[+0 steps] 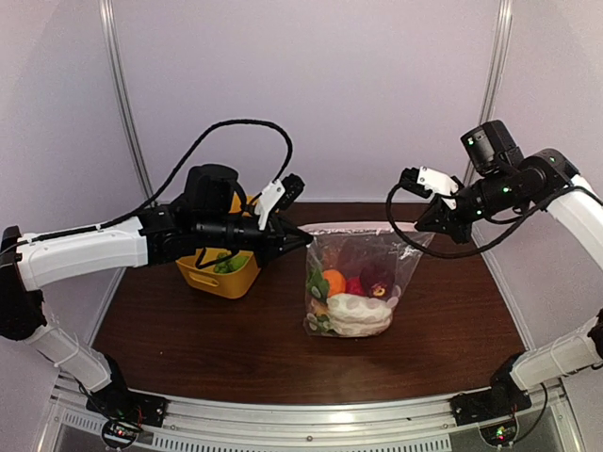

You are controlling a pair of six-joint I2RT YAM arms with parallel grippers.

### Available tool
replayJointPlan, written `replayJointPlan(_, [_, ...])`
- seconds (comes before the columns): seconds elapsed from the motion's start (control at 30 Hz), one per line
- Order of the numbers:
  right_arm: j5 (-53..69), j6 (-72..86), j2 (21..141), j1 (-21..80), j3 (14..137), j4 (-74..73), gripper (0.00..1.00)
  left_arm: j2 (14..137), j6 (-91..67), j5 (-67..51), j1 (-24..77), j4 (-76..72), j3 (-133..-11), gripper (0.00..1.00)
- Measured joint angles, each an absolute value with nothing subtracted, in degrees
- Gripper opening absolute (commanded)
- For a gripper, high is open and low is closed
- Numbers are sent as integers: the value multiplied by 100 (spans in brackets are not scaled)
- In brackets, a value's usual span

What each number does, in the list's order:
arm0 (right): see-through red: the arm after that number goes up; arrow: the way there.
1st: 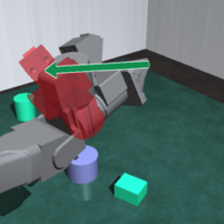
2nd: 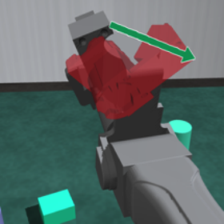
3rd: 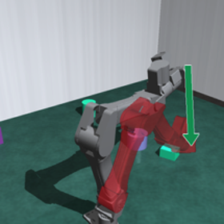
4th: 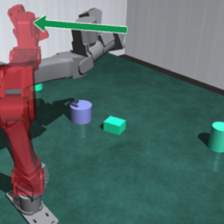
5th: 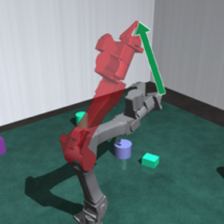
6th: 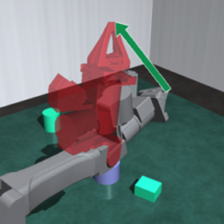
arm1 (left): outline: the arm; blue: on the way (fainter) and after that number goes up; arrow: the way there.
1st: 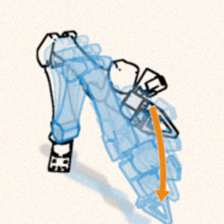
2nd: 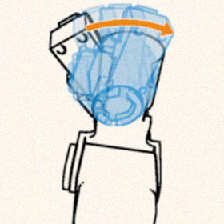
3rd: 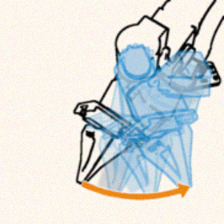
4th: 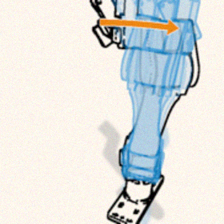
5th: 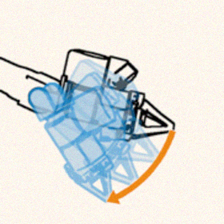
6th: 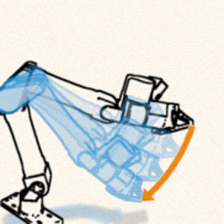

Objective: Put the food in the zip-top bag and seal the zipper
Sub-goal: Zip the zipper on the zipper food storage bag.

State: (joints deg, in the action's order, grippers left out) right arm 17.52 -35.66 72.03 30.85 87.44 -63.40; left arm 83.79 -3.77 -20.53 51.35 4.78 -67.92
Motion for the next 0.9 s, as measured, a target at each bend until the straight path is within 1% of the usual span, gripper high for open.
replayJointPlan(0.5, [1780,-3787,7142,2550,8659,-6510,0,8473,-340,-2060,5098,475,-6792,0])
replayJointPlan(0.67, [1802,-3822,7142,2508,8659,-6532,0,8602,-349,-2099,5054,460,-6831,0])
replayJointPlan(0.77, [1791,-3820,7175,2453,8665,-6530,0,8851,-390,-2078,5022,534,-7116,0])
replayJointPlan(0.9, [1671,-3752,7487,2357,8927,-6447,0,9544,-386,-1879,4954,829,-8138,0])
